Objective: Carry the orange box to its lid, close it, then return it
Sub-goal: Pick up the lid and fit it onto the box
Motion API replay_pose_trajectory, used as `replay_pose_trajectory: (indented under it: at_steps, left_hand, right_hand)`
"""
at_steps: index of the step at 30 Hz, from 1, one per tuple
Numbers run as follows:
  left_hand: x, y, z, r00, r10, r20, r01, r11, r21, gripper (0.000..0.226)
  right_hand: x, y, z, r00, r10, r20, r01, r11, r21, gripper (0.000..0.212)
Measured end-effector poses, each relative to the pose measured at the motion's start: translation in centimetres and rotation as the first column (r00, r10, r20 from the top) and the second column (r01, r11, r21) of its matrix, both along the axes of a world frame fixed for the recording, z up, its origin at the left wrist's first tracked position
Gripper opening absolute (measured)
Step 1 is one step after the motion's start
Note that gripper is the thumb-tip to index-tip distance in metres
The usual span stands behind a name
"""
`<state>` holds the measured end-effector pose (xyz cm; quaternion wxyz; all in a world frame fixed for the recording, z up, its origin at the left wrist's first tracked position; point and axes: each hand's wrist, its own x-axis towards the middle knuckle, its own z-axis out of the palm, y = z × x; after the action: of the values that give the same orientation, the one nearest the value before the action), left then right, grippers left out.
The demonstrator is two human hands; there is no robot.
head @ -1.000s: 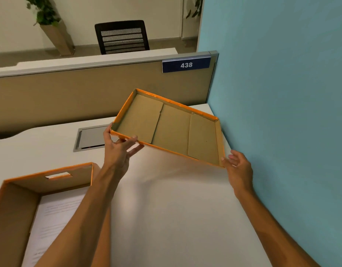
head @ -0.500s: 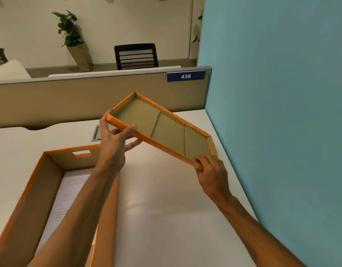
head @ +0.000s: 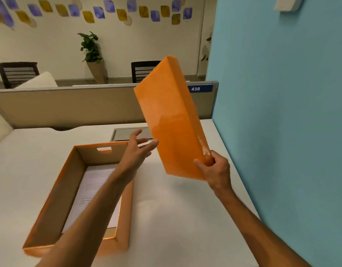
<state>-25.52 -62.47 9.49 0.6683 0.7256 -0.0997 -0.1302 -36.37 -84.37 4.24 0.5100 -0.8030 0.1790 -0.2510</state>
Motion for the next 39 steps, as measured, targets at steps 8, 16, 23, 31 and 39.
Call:
replay_pose_trajectory:
  at_steps: [8, 16, 23, 31, 39]
  left_hand:
    - [-1.2, 6.7, -1.2, 0.998, -0.042, -0.044, 0.045, 0.997, 0.070, 0.086]
    - [-0.7, 17.6, 0.1, 0.996, 0.076, 0.056, -0.084, 0.984, 0.158, 0.062]
    - [-0.7, 26.8, 1.1, 0.972, 0.171, 0.163, -0.206, 0.950, 0.236, 0.064]
    - [-1.4, 33.2, -1.8, 0.969, 0.235, 0.079, -0.248, 0.897, 0.366, 0.067]
    - [-2.8, 34.8, -6.5, 0.966, 0.255, -0.037, -0.217, 0.882, 0.418, 0.070]
  right_hand:
    - [-0.8, 3.9, 3.4, 0.984, 0.112, 0.140, -0.166, 0.862, 0.479, 0.065]
    - [-0.3, 11.6, 4.3, 0.985, 0.130, 0.112, -0.171, 0.789, 0.590, 0.064]
    - [0.8, 20.4, 2.9, 0.992, 0.125, -0.004, -0.107, 0.865, 0.490, 0.043]
    - [1.8, 26.3, 0.0, 0.969, 0.138, -0.205, -0.028, 0.885, 0.465, 0.052]
    - [1.9, 27.5, -3.2, 0.932, 0.139, -0.335, 0.020, 0.903, 0.430, 0.050]
